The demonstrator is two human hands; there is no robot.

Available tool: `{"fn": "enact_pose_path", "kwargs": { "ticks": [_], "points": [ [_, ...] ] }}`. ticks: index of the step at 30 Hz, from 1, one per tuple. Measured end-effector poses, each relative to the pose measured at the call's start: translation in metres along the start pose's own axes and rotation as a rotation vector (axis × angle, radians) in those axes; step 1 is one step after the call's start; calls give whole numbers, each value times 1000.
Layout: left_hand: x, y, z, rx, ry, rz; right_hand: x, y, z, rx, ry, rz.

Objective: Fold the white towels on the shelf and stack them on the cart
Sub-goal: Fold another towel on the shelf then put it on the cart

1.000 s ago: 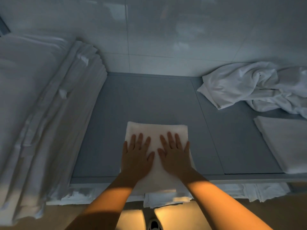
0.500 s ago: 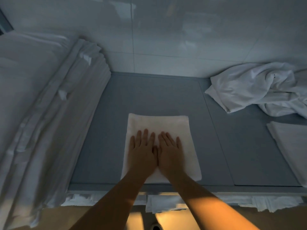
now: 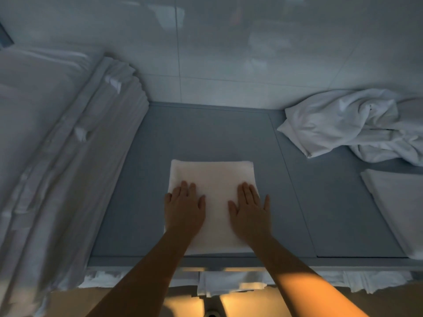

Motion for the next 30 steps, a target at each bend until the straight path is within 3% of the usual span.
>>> {"fn": "enact_pose_path", "kwargs": {
  "ticks": [4,7,10,18,21,26,28,30],
  "points": [
    [-35,18,-5,-35,-23,-178,-37,16,25,-32,120,-169],
    [-46,14,-24,129,-187,-260,-60,2,56,-196,318,-59],
    [-56,-9,-22,121,-174,-101,-69,-16,55,-117,329,14],
    [-53,-29,13,49,-80,14,-65,-2,-10,-45,-27,89],
    [-34,-26,15,97,-93,2,-48,1,-1,41,38,30],
    [-5,-26,16,152,-130,31,3,16,19,24,341,-205],
    [3,-27,15,143,-182,64,14,10,15,27,374,-113],
    [12,-28,8,119,-221,71,18,1,0,25,276,14]
  ]
}}
Point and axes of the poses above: each hand's wrist, its own x-axis away from the middle knuckle, its own y-axis out of the back of the hand, z = x × y, the point moved 5 cm from there along -x, towards the middle knuckle, and after that the axes turned 14 degrees about -x, right-handed, at the moved point
